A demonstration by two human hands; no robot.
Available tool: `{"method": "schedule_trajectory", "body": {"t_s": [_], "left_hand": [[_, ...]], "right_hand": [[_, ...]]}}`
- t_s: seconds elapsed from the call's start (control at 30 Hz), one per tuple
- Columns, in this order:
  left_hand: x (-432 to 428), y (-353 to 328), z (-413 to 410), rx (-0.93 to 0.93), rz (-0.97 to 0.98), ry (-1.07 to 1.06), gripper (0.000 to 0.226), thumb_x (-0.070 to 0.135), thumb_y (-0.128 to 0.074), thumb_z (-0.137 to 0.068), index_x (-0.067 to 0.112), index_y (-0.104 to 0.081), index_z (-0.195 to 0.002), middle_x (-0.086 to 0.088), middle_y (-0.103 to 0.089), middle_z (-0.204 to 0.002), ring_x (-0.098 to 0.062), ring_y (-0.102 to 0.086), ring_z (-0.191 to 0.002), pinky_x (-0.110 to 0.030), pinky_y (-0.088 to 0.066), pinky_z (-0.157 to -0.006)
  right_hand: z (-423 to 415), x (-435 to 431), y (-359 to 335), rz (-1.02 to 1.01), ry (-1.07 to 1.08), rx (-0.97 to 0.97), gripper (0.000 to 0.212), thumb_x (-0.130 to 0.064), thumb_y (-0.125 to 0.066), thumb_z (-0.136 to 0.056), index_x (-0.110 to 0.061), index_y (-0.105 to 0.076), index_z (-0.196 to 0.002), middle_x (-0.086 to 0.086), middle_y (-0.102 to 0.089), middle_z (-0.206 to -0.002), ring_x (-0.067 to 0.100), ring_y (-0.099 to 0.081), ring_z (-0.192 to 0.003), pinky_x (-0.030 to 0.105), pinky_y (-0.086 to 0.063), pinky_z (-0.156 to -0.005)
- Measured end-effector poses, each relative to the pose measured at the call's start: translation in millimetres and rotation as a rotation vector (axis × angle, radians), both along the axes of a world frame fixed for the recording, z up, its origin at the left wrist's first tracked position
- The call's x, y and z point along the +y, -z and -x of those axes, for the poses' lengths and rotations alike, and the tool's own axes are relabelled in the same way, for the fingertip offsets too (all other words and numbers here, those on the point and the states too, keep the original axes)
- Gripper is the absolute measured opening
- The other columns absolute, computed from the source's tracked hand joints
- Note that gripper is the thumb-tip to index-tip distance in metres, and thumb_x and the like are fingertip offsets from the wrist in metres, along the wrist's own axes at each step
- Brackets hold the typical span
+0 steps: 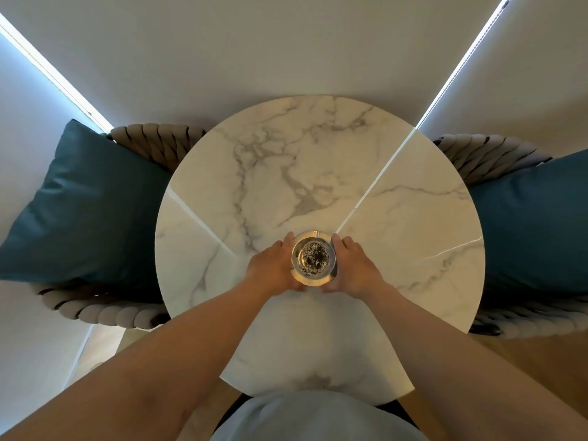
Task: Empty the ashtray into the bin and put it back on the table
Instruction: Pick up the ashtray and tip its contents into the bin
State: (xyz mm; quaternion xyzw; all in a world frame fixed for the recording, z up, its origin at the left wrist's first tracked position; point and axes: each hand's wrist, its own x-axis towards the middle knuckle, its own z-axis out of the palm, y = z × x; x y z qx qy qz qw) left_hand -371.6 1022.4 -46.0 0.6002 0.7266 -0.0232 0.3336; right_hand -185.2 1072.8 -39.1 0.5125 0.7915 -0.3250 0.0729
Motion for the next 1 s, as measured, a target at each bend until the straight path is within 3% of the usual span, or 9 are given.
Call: {"method": "schedule_trajectory", "body": {"t_s": [0.1, 0.23, 0.43, 0.77, 1.0], "left_hand": [[-16, -2, -2, -0.010, 0.012, 0.006, 0.133, 0.061, -0.083, -0.053, 0.028, -0.001, -0.152, 0.000, -0.049, -0.138, -0.023, -0.053, -0.123, -0.039, -0.047, -0.087], [-36, -4, -1, -0.017, 0.013, 0.006, 0.132, 0.066, -0.080, -0.051, 0.033, -0.001, -0.152, 0.003, -0.048, -0.139, -0.021, -0.053, -0.122, -0.036, -0.046, -0.085], [-62, -8, 3, -0.053, -0.021, 0.011, 0.116, 0.064, -0.082, -0.048, 0.038, -0.014, -0.138, 0.005, -0.054, -0.128, -0.022, -0.059, -0.110, -0.032, -0.042, -0.076], [-83, -5, 6, -0.096, -0.081, 0.101, 0.108, 0.060, -0.085, -0.049, 0.031, -0.030, -0.137, 0.003, -0.055, -0.125, -0.021, -0.059, -0.108, -0.039, -0.051, -0.084], [-112, -2, -1, -0.255, -0.139, 0.091, 0.108, 0.046, -0.092, -0.046, 0.026, -0.036, -0.136, 0.001, -0.048, -0.129, -0.019, -0.048, -0.117, -0.044, -0.048, -0.093]], "right_hand": [[-5, -13, -3, 0.000, -0.007, 0.009, 0.121, -0.050, -0.092, -0.050, -0.012, -0.027, -0.145, 0.006, -0.043, -0.128, 0.026, -0.041, -0.120, 0.040, -0.047, -0.092], [-9, -31, -4, 0.000, -0.016, 0.010, 0.122, -0.052, -0.091, -0.051, -0.013, -0.026, -0.146, 0.005, -0.043, -0.127, 0.025, -0.041, -0.118, 0.038, -0.047, -0.090], [-6, -58, -4, -0.008, 0.007, 0.017, 0.112, -0.047, -0.092, -0.050, -0.013, -0.033, -0.139, 0.004, -0.046, -0.121, 0.023, -0.043, -0.112, 0.038, -0.048, -0.085], [-8, -95, -1, -0.020, 0.075, 0.001, 0.114, -0.048, -0.091, -0.053, -0.011, -0.033, -0.143, 0.006, -0.047, -0.130, 0.025, -0.042, -0.118, 0.041, -0.047, -0.093], [-19, -121, -4, -0.017, 0.068, 0.021, 0.112, -0.049, -0.091, -0.053, -0.013, -0.034, -0.142, 0.006, -0.047, -0.130, 0.025, -0.043, -0.117, 0.042, -0.048, -0.093]]}}
